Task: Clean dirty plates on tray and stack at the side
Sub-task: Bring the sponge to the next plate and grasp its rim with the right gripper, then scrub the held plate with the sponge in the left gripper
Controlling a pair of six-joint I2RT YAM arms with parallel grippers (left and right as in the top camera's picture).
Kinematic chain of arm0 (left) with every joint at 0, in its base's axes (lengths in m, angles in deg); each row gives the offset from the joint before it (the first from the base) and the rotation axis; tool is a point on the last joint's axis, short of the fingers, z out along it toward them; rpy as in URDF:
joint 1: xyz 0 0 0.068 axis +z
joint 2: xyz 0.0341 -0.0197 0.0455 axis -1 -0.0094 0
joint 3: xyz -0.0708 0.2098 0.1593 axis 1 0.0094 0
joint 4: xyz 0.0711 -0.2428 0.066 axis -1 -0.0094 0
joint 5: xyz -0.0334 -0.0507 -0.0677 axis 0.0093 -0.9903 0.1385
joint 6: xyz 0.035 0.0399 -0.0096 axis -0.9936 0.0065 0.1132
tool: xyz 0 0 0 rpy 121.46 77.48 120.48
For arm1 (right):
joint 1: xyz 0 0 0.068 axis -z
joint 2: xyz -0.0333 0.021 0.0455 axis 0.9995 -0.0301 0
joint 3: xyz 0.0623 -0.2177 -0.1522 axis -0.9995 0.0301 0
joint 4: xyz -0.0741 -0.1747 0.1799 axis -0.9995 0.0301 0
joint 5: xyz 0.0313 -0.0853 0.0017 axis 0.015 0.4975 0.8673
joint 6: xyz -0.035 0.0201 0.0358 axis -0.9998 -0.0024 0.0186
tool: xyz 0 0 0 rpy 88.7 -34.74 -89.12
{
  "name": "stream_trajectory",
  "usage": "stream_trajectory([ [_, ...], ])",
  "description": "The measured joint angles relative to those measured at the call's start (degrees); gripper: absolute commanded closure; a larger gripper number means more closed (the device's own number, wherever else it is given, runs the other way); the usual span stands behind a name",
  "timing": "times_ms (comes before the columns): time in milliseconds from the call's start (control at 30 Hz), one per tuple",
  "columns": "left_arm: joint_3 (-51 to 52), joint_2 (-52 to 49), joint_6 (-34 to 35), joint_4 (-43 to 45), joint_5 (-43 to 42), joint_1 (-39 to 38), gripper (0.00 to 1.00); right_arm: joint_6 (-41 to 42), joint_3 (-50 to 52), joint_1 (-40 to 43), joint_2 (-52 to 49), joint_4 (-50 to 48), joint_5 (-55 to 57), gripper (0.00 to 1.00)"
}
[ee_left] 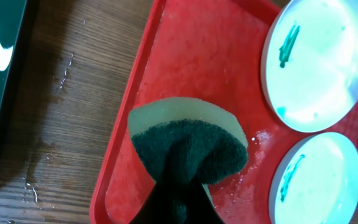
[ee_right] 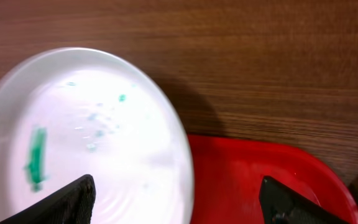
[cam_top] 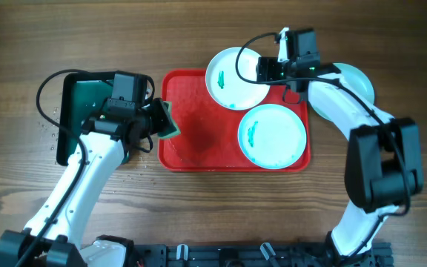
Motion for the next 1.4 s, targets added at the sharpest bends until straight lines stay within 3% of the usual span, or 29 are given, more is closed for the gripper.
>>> stream_trajectory([
  [33,0.0,-0.63,-0.15,0.04,0.0,0.0,0.96,0.33,0.0,0.0,-1.66,-0.52,0.74,0.35],
  [100,0.0,-1.44,-0.35,0.26,0.0,0.0,0.96,0.87,0.0,0.0,-3.87,-0.63,1.29,0.67],
  [133,0.0,-1.57,-0.35,0.44,0.0,0.02,0.96,1.05,0.0,0.0,-4.68,-0.79,1.2,0.77],
  [300,0.0,-1.9,-0.35,0.85,0.0,0.02,0.96,1.36,0.0,-0.28,-5.01,-0.76,-2.1,0.96],
  [833,0.0,-1.92,-0.35,1.66,0.0,0.0,0.96,5.81,-0.22,-15.37,-5.01,7.52,-6.12,0.93],
  [967,0.0,-3.76,-0.35,3.52,-0.04,0.0,0.96,9.01,-0.44,-16.31,-4.98,9.22,-4.85,0.72],
  [1033,0.0,-5.73,-0.35,5.38,-0.24,-0.26,0.96,10.12,-0.81,-16.5,-4.85,10.38,-4.13,0.72],
  [1200,0.04,-12.63,-0.35,14.32,-1.53,-4.07,0.96,11.02,-0.98,-16.5,-4.74,12.0,-4.28,0.94],
  [1400,0.04,-20.17,-0.31,20.96,-1.92,-7.5,0.96,11.89,-1.05,-16.48,-4.74,12.68,-5.27,0.96],
])
